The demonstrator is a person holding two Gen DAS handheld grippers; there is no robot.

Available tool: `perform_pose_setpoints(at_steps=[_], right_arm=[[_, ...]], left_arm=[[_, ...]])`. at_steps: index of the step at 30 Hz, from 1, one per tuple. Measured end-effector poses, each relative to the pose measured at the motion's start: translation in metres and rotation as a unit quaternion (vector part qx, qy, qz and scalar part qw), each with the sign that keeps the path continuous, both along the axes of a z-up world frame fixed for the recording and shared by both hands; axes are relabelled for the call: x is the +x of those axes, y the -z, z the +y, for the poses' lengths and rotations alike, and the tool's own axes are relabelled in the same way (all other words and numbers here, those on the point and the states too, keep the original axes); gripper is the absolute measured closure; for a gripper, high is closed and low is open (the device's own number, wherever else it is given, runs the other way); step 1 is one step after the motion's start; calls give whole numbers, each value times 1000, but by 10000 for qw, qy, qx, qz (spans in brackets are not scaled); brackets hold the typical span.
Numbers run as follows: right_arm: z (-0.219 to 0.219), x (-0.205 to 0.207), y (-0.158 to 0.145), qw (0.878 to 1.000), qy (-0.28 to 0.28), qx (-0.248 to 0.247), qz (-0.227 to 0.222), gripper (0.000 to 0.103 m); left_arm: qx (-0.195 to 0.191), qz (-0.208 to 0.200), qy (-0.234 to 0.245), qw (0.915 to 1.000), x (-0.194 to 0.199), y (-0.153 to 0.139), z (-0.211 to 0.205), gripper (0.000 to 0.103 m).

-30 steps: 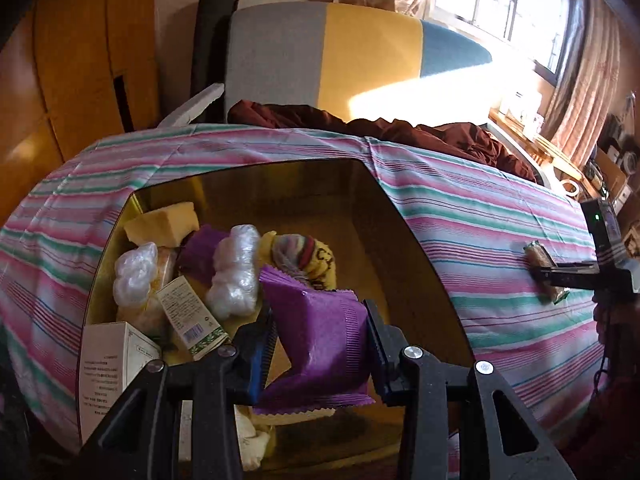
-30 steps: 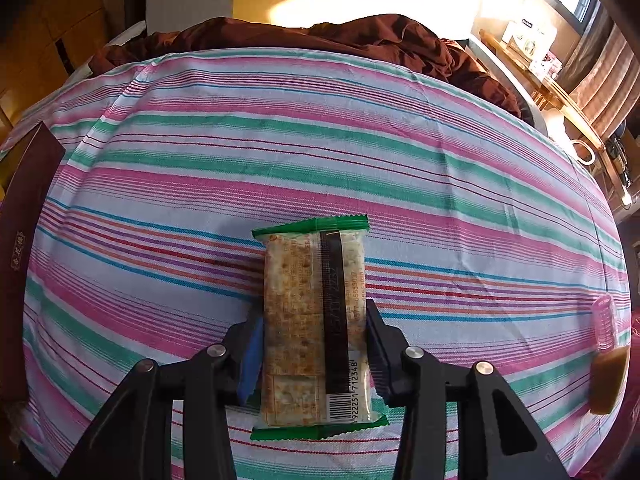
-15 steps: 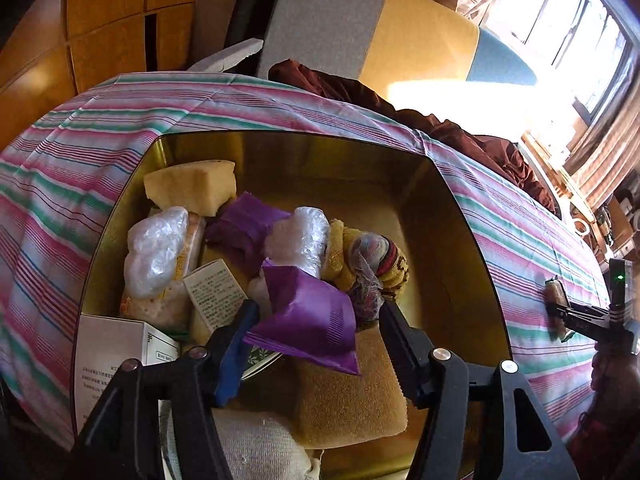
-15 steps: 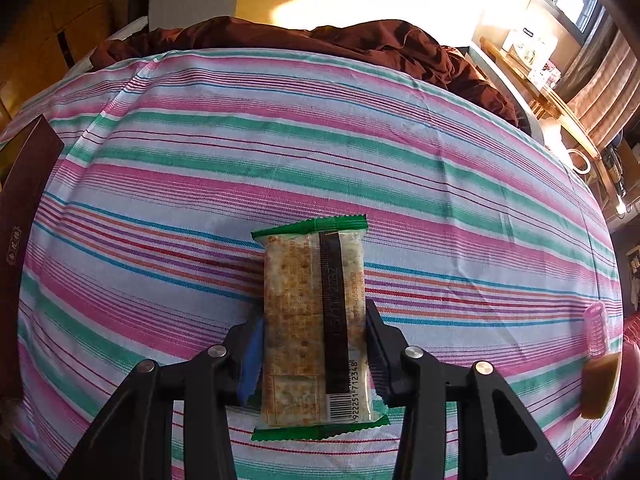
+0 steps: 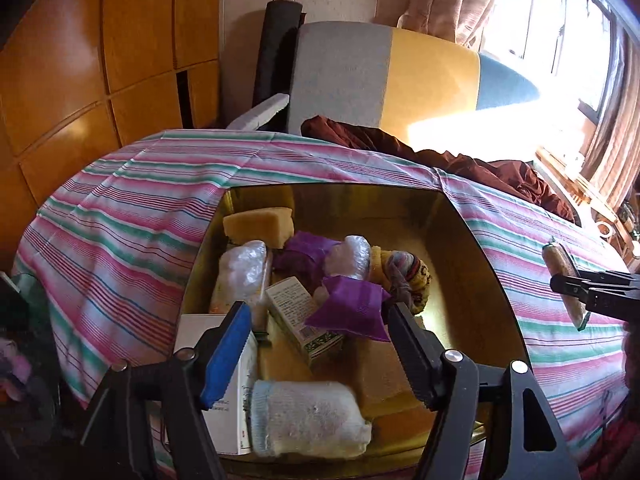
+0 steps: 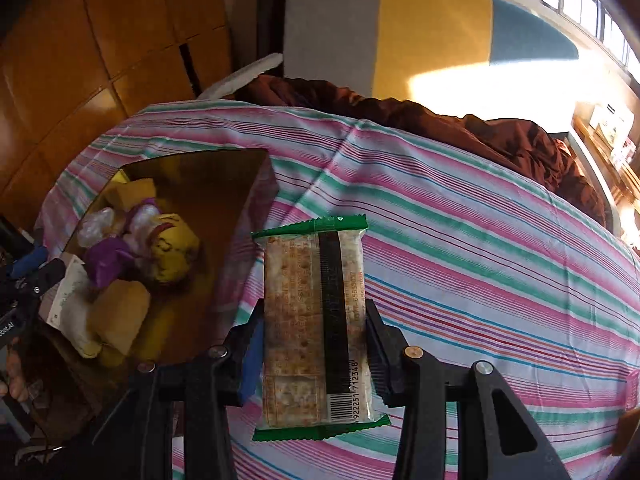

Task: Organize objects
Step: 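Lower the cracker pack into the gold tin and open the right tool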

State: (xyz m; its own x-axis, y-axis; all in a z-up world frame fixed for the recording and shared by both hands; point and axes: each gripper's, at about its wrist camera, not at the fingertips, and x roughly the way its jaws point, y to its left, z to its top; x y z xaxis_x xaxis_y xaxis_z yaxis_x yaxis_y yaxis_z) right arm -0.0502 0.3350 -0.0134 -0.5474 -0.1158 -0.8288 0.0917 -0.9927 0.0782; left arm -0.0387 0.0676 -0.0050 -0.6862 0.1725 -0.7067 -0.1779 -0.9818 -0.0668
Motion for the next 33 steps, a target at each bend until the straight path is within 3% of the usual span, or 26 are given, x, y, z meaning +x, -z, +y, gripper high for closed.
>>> perform_pose_setpoints(at_steps=[6, 12, 18, 25, 33], right_arm=[[-82, -6, 11, 9972, -740, -57, -111, 59], [-111, -9, 29, 9960, -793, 293, -280, 57], [-108, -3, 28, 9980, -574, 177, -201, 51], [-97, 19, 10, 9993, 149, 168, 288, 44], [-98, 45, -13, 9933, 711, 336, 853, 41]], left_arm=[[-83, 193, -186, 9996, 12, -9, -12, 15], [-134, 225, -329, 9991, 19, -11, -20, 2], [-179, 269, -443, 9985, 26, -13, -21, 0], [-412, 292, -684, 9964, 31, -11, -16, 0], [-132, 271, -695, 9971, 40, -12, -22, 0]])
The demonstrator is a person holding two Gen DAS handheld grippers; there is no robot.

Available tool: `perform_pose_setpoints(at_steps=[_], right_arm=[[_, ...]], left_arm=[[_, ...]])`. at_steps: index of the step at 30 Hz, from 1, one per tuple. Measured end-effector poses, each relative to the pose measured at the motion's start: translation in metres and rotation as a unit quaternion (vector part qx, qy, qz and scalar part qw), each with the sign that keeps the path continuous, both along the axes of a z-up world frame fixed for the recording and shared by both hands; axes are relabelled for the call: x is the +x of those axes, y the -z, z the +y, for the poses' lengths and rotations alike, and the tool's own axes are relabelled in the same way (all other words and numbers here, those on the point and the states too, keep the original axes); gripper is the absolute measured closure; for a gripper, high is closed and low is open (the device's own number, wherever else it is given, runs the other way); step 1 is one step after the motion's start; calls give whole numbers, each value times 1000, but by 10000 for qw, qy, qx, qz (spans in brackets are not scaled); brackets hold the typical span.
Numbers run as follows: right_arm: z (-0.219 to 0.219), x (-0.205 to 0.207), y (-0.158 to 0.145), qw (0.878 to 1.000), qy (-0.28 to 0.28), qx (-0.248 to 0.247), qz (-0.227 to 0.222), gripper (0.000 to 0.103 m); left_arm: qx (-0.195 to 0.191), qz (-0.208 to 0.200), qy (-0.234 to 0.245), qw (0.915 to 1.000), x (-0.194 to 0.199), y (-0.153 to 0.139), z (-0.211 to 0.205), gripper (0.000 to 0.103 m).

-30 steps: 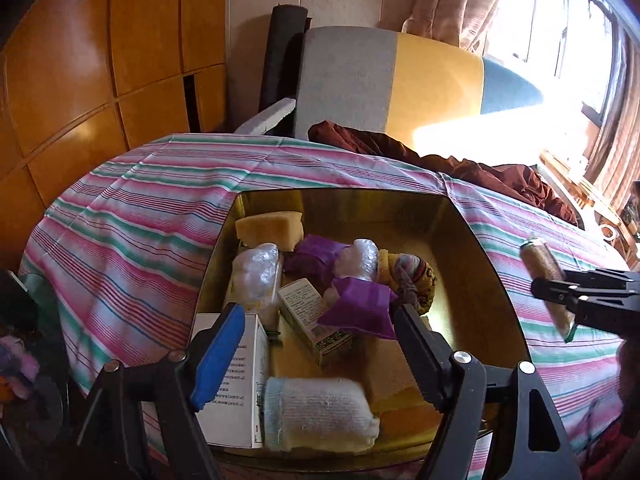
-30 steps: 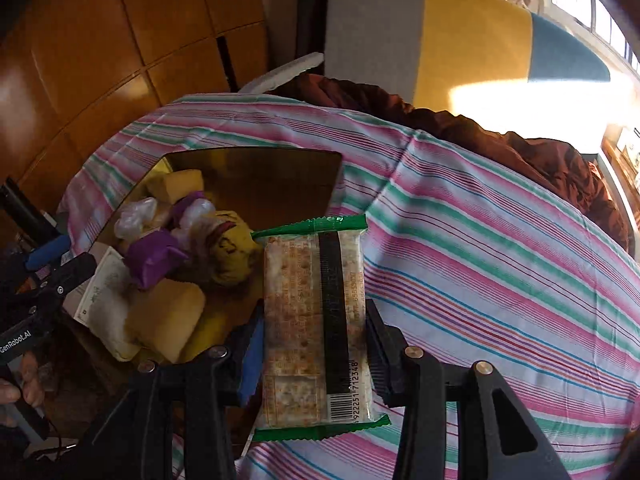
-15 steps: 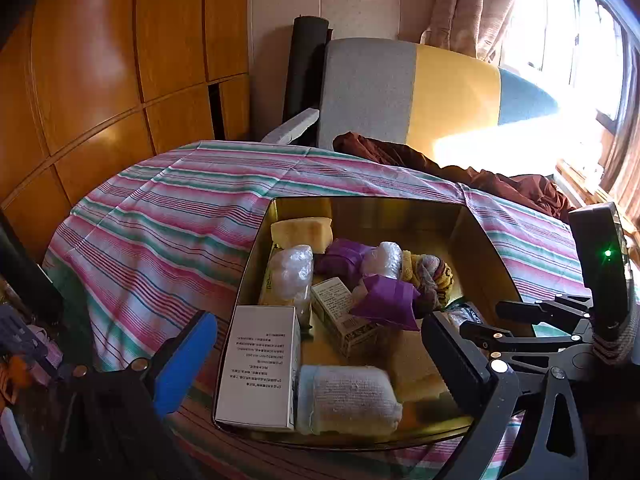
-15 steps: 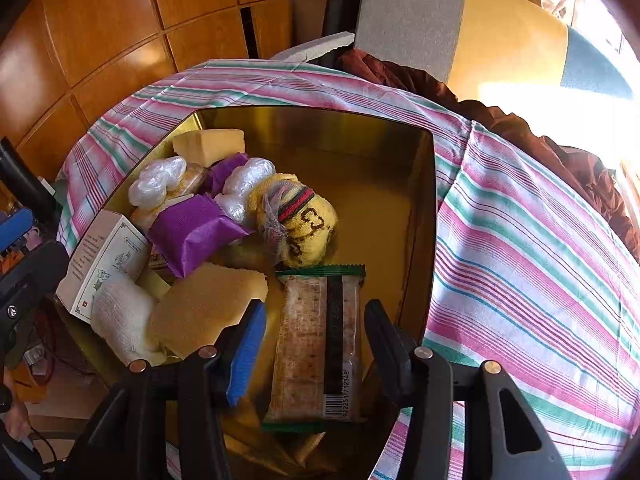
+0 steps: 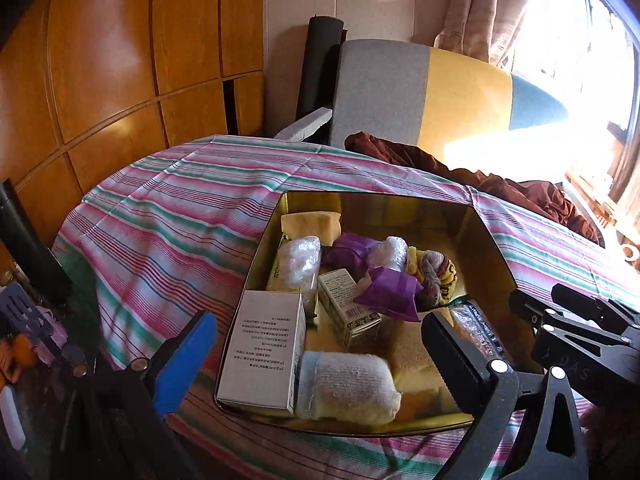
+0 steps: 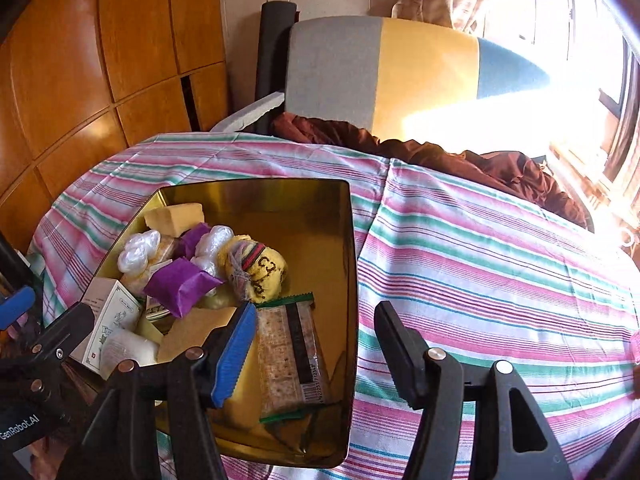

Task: Organize objects
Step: 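Lower the cracker pack into the gold tin and open the right tool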

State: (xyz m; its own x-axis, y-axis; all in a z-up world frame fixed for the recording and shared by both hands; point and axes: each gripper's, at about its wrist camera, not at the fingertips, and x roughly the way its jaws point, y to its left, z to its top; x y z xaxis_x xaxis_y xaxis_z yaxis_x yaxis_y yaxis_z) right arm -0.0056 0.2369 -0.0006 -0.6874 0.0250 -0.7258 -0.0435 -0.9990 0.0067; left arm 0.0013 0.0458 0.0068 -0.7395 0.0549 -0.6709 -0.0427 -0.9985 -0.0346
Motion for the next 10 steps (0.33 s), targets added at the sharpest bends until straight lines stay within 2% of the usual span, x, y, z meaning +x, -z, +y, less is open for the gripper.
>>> perform_pose_setpoints(at_steps=[6, 10], right_arm=[[-2, 5, -8, 9996, 127, 103, 216, 41], [-5, 4, -3, 9996, 115, 167, 199, 41]], left_arm=[[16, 293, -112, 9995, 11, -3, -7, 4], [48, 306, -194, 9993, 11, -1, -13, 5]])
